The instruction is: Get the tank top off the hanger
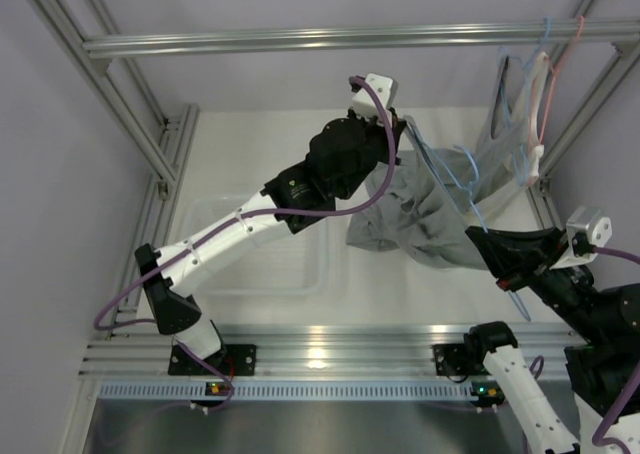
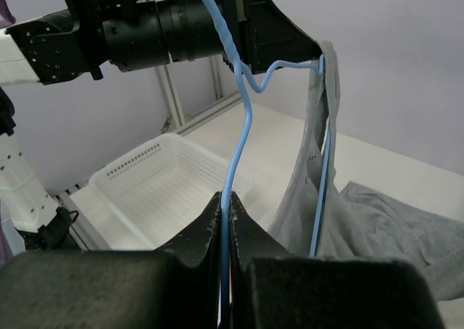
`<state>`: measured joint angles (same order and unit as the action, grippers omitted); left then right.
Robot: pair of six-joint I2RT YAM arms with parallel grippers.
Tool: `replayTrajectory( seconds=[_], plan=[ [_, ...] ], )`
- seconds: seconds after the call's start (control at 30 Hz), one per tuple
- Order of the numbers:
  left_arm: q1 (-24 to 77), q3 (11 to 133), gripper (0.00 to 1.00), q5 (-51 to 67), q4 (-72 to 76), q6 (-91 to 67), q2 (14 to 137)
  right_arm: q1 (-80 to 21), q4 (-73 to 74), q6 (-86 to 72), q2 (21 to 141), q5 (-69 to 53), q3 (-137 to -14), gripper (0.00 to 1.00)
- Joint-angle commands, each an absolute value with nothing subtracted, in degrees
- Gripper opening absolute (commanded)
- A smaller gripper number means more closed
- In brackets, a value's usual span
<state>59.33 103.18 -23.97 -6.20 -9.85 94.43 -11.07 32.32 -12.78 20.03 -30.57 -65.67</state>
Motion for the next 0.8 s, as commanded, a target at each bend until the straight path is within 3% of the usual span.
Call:
replayTrajectory(
  seconds=[0.0,0.2,0.43,0.63,0.77],
  plan=[
    [59.1,106.1,0.00,-28.7,-4.3,-8.5,93.3,-10.4,32.9,-12.0,19.6,-33.5,-66.7,0.00],
    [58.7,106.3,0.00,-33.7,-4.8,-8.7,92.9,-10.5,33.1,-10.5,18.7,-35.2,-66.8,0.00],
    [58.0,106.1,0.00,-30.2,-7.1,-11.6,94.0,-10.5,26.5,-11.5,13.6,-34.4,-62.2,0.00],
    [58.0,103.4,0.00,-9.3,-6.9,-18.2,93.4,-10.5,19.2,-15.4,14.5,-34.3,-59.1,0.00],
    [58.3,100.3,0.00,3.5,-4.7,-24.9,92.4,-10.5,5.8,-19.5,14.5,-30.7,-51.7,0.00]
  ],
)
